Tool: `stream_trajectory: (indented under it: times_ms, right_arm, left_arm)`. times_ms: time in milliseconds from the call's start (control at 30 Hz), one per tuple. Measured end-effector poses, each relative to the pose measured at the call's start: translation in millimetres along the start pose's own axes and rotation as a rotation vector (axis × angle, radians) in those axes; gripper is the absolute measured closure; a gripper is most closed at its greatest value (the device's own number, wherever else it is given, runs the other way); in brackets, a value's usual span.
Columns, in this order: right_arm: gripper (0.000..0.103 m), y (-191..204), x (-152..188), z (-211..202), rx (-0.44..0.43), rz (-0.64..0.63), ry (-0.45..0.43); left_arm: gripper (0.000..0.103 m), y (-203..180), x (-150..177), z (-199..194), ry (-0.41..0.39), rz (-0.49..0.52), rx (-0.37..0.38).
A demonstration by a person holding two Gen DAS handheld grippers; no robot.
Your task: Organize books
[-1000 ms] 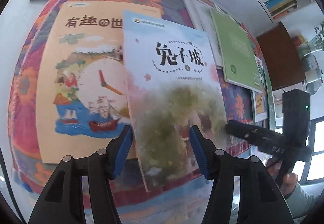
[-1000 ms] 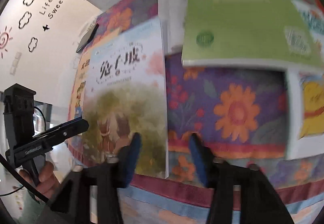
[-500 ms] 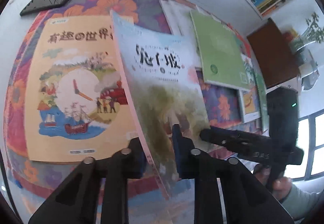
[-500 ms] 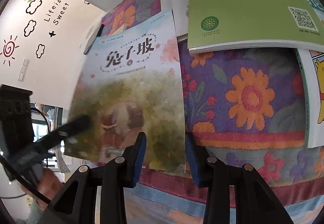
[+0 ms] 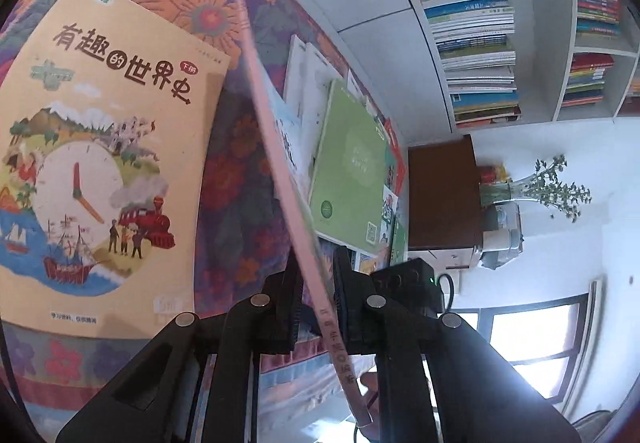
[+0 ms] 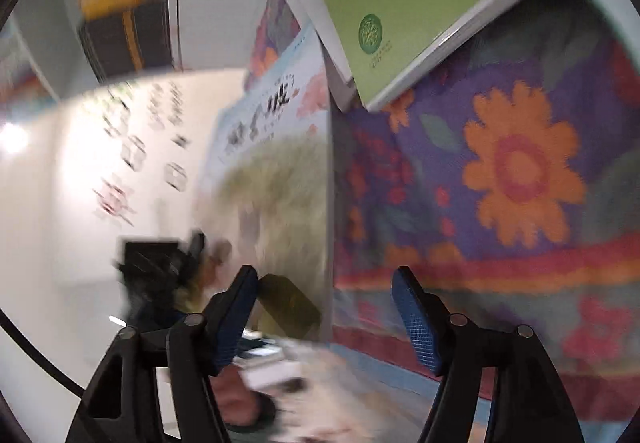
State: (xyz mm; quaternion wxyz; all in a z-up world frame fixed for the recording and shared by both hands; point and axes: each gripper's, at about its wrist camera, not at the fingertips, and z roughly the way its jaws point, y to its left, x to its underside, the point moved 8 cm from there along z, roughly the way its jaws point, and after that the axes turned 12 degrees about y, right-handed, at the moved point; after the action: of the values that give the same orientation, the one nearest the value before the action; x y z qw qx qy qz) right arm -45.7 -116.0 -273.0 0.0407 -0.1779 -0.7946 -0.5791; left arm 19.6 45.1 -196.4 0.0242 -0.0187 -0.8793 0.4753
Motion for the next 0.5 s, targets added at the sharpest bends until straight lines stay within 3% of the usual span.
stream_trajectory:
  times_ms: [33, 100, 167, 300, 433, 500]
  right_arm:
    - [0.044, 0.8, -2.4, 0.0, -0.022, 0.002, -0.008]
    - [0.069, 7.4, -9.3, 4.8, -0.046, -0.007, -0.008]
    - [0.074, 17.1, -8.2, 6.6, 0.014, -0.056, -0.008]
    - [0.085, 49.4, 0.9, 9.4, 0.321, -0.265, -0.03]
    - [0.085, 94.2, 23.4, 29.1, 0.745, -0.618, -0.039]
    - [0.085, 107.1, 32.0, 35.9, 0.811, -0.695, -0.045]
  left_arm:
    - [0.092, 2.1, -0.4, 1.1, 0.007, -0.005, -0.011]
    - [0.092, 9.1, 0.7, 6.8, 0.033, -0.02, -0.048]
    - [0.092, 14.2, 3.8, 10.3, 0.041, -0.021, -0.096]
    - [0.086, 17.3, 11.4, 12.9, 0.062, 0.057, -0.305]
    - [0.085, 1.6, 19.4, 3.6, 0.015, 0.208, -0.494]
    - [0.085, -7.1, 20.1, -9.8, -0.022, 0.268, -0.548]
